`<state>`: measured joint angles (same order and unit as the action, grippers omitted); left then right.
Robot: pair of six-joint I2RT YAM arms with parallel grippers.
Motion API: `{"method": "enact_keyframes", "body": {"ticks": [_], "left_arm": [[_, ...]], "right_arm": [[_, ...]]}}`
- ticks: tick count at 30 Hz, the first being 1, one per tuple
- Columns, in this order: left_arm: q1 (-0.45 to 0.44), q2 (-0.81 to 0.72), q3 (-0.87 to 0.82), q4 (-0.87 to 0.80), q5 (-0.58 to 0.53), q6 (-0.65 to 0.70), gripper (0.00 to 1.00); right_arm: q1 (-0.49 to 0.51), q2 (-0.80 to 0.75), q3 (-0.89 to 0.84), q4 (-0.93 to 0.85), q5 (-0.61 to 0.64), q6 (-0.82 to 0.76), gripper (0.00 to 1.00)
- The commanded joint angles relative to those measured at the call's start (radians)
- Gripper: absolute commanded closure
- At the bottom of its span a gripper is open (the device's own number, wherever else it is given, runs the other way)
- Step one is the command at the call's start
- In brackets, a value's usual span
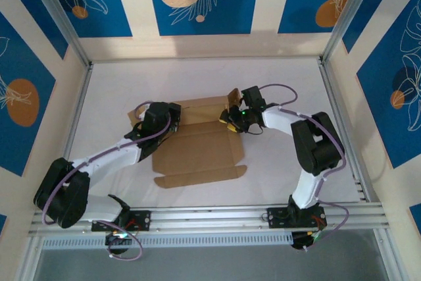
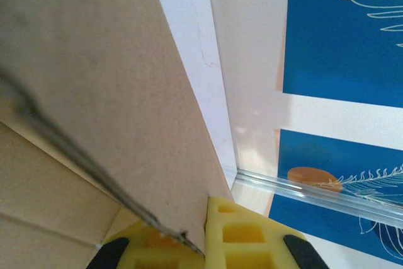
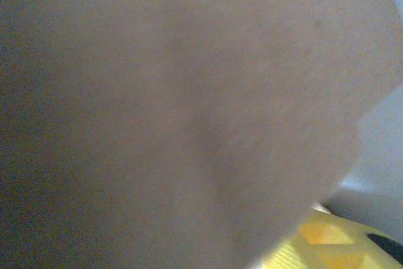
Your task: Fold the paper box
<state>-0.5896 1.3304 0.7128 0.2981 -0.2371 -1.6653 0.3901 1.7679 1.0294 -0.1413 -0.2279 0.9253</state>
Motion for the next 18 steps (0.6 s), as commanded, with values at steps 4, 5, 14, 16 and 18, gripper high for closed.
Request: {"method": "enact_keyframes", "body": {"ticks": [4, 5, 14, 16, 18], "left_arm": [[-0.010, -0.011, -0.050, -0.009, -0.062, 0.088, 1.00], [-0.009, -0.010, -0.054, 0.006, -0.063, 0.102, 1.00], [-0.009, -0.016, -0.058, 0.033, -0.038, 0.195, 1.00], [-0.009, -0.019, -0.050, 0.020, -0.028, 0.223, 1.00], [-0.009, -0.022, -0.052, 0.015, -0.028, 0.235, 1.00]], "right_arm": [[0.015, -0.154, -0.076, -0.093, -0.083, -0.162, 0.51], [0.018, -0.179, -0.088, -0.106, -0.080, -0.178, 0.51], [-0.048, -0.536, -0.174, -0.253, 0.089, -0.280, 0.55], [-0.088, -0.577, -0.142, -0.307, 0.178, -0.318, 0.55], [-0.113, -0.586, -0.117, -0.316, 0.236, -0.383, 0.55]]}}
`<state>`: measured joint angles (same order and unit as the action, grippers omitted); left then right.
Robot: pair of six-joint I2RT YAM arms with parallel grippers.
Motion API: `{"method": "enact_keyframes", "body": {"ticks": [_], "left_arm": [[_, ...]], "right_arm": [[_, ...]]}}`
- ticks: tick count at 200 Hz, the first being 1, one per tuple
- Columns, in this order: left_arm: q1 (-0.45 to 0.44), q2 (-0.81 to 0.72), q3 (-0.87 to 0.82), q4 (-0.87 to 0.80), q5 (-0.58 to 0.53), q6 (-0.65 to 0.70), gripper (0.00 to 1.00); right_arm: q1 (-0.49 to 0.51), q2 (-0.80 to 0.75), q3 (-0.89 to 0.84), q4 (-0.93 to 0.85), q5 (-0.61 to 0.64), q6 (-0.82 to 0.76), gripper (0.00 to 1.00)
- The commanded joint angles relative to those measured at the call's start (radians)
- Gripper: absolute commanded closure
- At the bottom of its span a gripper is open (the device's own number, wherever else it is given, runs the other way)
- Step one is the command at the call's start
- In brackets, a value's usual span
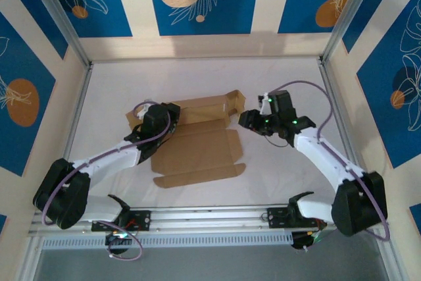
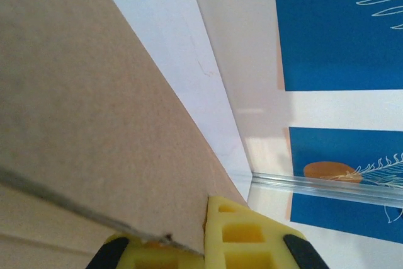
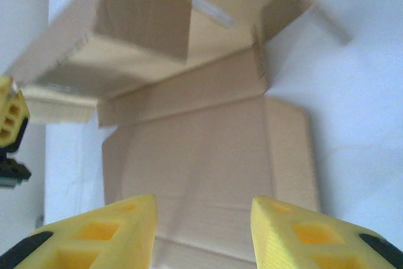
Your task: Fold the paper box
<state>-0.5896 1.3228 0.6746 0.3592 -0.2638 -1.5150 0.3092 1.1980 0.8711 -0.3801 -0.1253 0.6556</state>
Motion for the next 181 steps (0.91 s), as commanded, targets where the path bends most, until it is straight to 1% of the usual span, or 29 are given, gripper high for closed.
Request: {"method": "enact_keyframes", "body": {"ticks": [1, 11, 20, 33, 48, 64, 80, 97, 110, 123, 142, 161, 181], "left_arm": [[-0.009, -0.018, -0.013, -0.053, -0.003, 0.087, 1.00], [-0.010, -0.026, -0.011, -0.066, -0.007, 0.096, 1.00], [-0.008, -0.031, -0.002, -0.092, -0.010, 0.101, 1.00], [-0.007, -0.036, 0.009, -0.113, -0.012, 0.102, 1.00], [-0.008, -0.027, 0.025, -0.120, -0.003, 0.097, 1.00], [-0.008, -0.016, 0.040, -0.124, 0.012, 0.087, 1.00], [-0.008, -0.006, 0.045, -0.121, 0.021, 0.073, 1.00], [-0.007, 0.001, 0.046, -0.115, 0.026, 0.069, 1.00], [-0.005, 0.003, 0.045, -0.116, 0.029, 0.065, 1.00], [-0.003, 0.003, 0.043, -0.117, 0.032, 0.064, 1.00], [0.001, 0.000, 0.042, -0.120, 0.033, 0.064, 1.00], [0.005, 0.000, 0.043, -0.121, 0.031, 0.064, 1.00], [0.005, 0.002, 0.046, -0.126, 0.028, 0.063, 1.00]], "right_arm": [[-0.035, -0.017, 0.046, -0.060, 0.160, -0.160, 0.55], [-0.032, -0.017, 0.050, -0.025, 0.200, -0.251, 0.55], [-0.016, -0.006, 0.054, 0.032, 0.237, -0.399, 0.55], [0.002, 0.022, 0.055, 0.101, 0.251, -0.579, 0.54], [0.002, 0.089, 0.095, 0.110, 0.185, -0.718, 0.51], [0.005, 0.176, 0.156, 0.074, 0.101, -0.799, 0.49], [0.014, 0.258, 0.210, 0.039, 0.069, -0.829, 0.48], [0.026, 0.352, 0.262, 0.016, 0.131, -0.844, 0.48], [0.030, 0.417, 0.298, 0.001, 0.165, -0.846, 0.51], [0.035, 0.469, 0.337, -0.024, 0.183, -0.842, 0.59], [0.041, 0.501, 0.391, -0.071, 0.137, -0.803, 0.79], [0.046, 0.497, 0.417, -0.090, 0.130, -0.729, 0.88], [0.042, 0.521, 0.502, -0.192, 0.146, -0.646, 0.91]]}}
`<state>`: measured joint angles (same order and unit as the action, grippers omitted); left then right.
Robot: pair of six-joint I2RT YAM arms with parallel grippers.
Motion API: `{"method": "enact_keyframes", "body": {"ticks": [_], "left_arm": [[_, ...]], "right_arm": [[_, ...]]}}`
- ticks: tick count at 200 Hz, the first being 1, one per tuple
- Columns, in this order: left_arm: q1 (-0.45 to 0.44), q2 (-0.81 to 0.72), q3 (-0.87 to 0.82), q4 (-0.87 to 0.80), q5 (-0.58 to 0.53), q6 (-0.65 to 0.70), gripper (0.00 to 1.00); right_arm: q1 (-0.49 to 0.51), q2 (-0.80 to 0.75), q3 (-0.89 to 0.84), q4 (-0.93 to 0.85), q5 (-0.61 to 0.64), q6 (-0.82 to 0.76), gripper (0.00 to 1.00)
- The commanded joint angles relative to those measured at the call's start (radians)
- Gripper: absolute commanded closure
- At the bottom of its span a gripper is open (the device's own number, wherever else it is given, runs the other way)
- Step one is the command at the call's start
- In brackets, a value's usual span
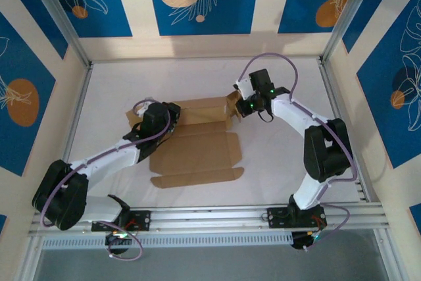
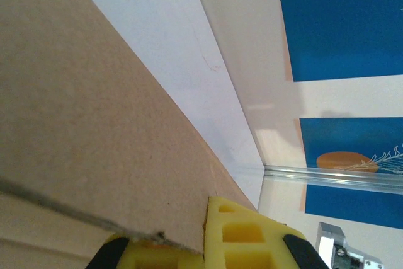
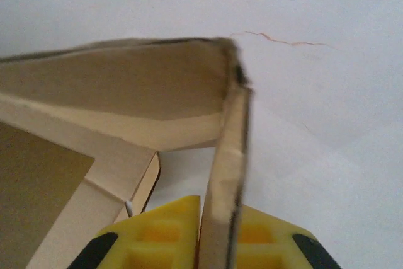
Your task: Fold the paper box
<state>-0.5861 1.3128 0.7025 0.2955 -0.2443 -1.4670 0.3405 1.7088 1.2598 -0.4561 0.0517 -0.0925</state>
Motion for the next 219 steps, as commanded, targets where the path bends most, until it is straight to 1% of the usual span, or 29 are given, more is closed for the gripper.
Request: {"method": "enact_keyframes", "body": {"ticks": [1, 30, 55, 74, 81, 94, 108, 129, 161, 174, 195, 211, 219], "left_arm": [[0.002, 0.013, 0.019, -0.062, 0.008, 0.015, 1.00], [0.004, 0.005, 0.037, -0.091, -0.007, 0.022, 1.00], [0.005, -0.010, 0.053, -0.120, -0.042, 0.034, 1.00], [0.003, -0.014, 0.059, -0.117, -0.057, 0.046, 1.00], [0.004, -0.014, 0.055, -0.103, -0.058, 0.046, 1.00], [0.002, -0.009, 0.050, -0.084, -0.058, 0.045, 1.00], [0.000, -0.007, 0.045, -0.072, -0.058, 0.044, 1.00], [-0.005, -0.010, 0.028, -0.049, -0.065, 0.038, 1.00], [-0.011, -0.018, 0.015, -0.010, -0.086, 0.051, 1.00], [-0.011, -0.016, -0.001, 0.038, -0.091, 0.055, 1.00], [-0.011, 0.002, -0.011, 0.115, -0.090, 0.060, 1.00], [-0.011, 0.016, -0.007, 0.166, -0.089, 0.082, 1.00], [-0.012, 0.022, -0.006, 0.188, -0.095, 0.096, 1.00]], "right_arm": [[0.011, 0.012, 0.117, -0.122, -0.030, 0.106, 0.91], [0.002, 0.040, 0.228, -0.270, -0.072, 0.237, 0.92], [-0.011, 0.062, 0.292, -0.395, -0.105, 0.410, 0.93], [-0.027, 0.083, 0.298, -0.453, -0.172, 0.539, 0.94], [-0.027, 0.079, 0.277, -0.446, -0.197, 0.577, 0.96], [-0.020, 0.059, 0.231, -0.410, -0.228, 0.635, 0.97], [-0.004, 0.021, 0.180, -0.360, -0.211, 0.674, 0.96], [0.009, -0.024, 0.129, -0.330, -0.151, 0.722, 0.93], [0.017, -0.096, 0.017, -0.229, -0.170, 0.845, 0.91], [0.029, -0.130, -0.013, -0.180, -0.155, 0.845, 0.90], [0.041, -0.176, -0.005, -0.163, -0.056, 0.787, 0.91], [0.031, -0.200, 0.006, -0.147, -0.033, 0.778, 0.90], [0.022, -0.205, 0.016, -0.139, -0.042, 0.794, 0.90]]}}
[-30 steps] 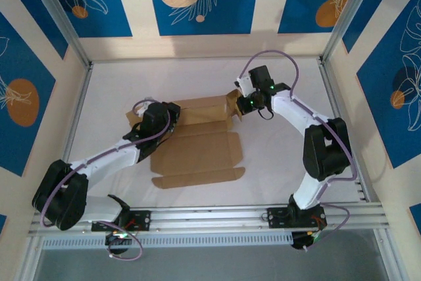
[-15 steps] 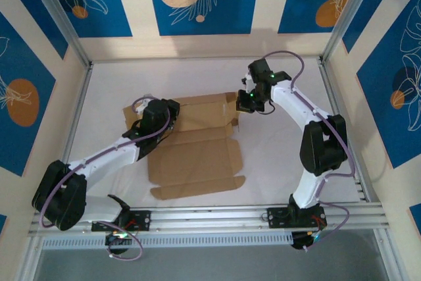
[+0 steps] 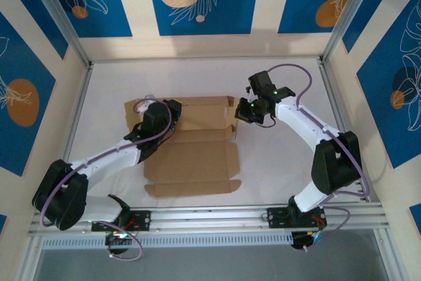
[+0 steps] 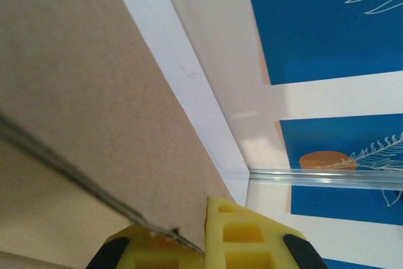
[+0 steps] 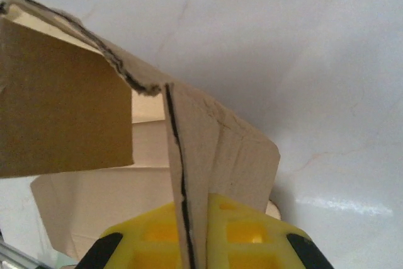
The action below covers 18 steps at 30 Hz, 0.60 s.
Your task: Fold the paper box
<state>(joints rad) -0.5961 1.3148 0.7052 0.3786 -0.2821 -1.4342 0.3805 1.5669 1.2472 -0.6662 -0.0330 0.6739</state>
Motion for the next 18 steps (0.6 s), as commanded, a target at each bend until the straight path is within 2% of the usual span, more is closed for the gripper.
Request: {"method": "enact_keyframes", "body": {"ticks": [1, 7, 12, 18], "left_arm": [[-0.002, 0.021, -0.009, 0.107, -0.058, 0.064, 1.00], [0.000, 0.061, -0.006, 0.239, -0.086, 0.099, 1.00], [0.001, 0.120, -0.025, 0.410, -0.068, 0.129, 1.00], [0.000, 0.171, -0.105, 0.631, -0.058, 0.152, 1.00]], "right_arm": [[-0.020, -0.064, 0.030, 0.072, 0.041, 0.030, 0.89], [-0.038, -0.031, 0.060, 0.100, -0.001, 0.141, 0.89], [-0.038, -0.062, -0.067, 0.281, -0.007, 0.187, 0.88], [0.016, -0.186, -0.283, 0.503, 0.079, 0.087, 0.86]]}}
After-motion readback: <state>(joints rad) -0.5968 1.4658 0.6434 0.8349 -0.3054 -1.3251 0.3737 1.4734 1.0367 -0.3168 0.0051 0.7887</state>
